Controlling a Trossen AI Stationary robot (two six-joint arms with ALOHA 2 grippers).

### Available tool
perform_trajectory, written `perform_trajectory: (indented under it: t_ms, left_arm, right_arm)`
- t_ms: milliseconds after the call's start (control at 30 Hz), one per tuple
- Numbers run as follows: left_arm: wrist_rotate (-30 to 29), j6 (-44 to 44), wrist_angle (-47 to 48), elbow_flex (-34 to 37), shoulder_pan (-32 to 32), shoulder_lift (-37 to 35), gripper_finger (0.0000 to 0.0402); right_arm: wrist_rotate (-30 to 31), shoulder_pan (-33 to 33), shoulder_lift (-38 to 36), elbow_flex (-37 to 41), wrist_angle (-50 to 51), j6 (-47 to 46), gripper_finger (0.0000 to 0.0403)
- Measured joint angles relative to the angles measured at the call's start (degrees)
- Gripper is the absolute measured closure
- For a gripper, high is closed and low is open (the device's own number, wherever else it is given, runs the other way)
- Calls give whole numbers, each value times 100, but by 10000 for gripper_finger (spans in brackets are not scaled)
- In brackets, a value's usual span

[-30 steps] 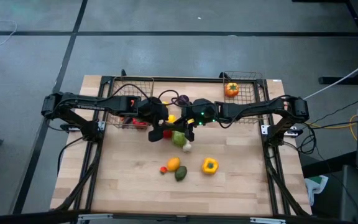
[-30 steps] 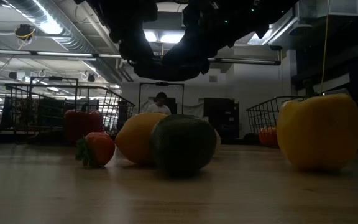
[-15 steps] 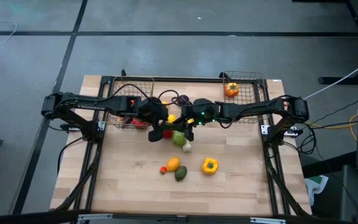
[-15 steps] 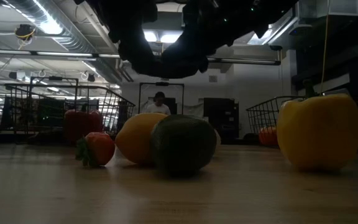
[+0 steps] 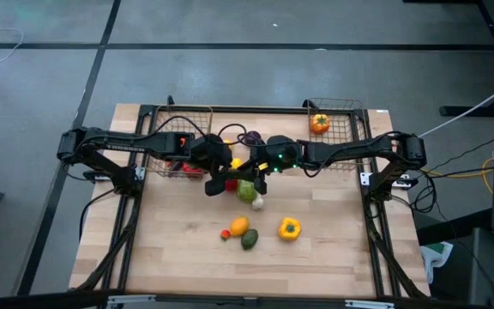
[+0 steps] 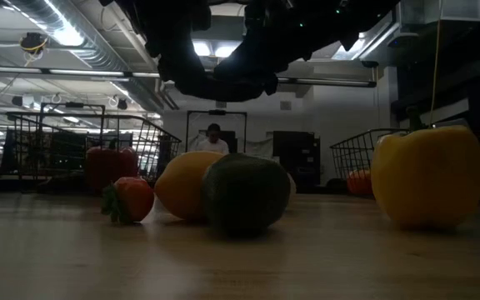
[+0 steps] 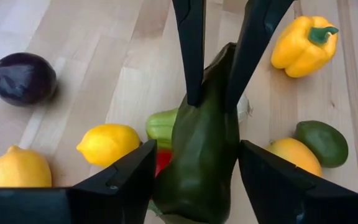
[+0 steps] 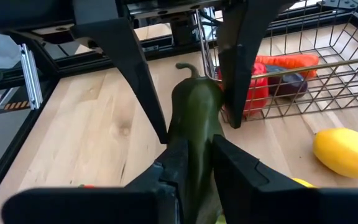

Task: Sort produce into baskets
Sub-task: Put the green chili pepper into the left gold wire basket

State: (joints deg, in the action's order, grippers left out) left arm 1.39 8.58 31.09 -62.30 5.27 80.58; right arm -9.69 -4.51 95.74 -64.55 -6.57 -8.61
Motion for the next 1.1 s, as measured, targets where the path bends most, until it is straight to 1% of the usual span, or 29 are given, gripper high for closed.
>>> perform_trajectory:
  t_ms: [233,400,900,1000,1100]
  left_arm:
    - [4,-1,2,0,1,0,246]
    - [2,-1,0,0,1,0,271]
    - [-9,-143,-4,2,1,0,268]
    - [-15,-143,-7,2,1,0,268]
    - [-17,-140,-7,2,10,0,268]
  right_arm:
    - [0,0,0,0,0,0,331]
    - [1,0,0,0,0,-3,331]
    - [1,0,0,0,2,-6,330]
    - [0,0,-1,0,7,-6,314]
    - [0,0,-2,0,17,-6,279]
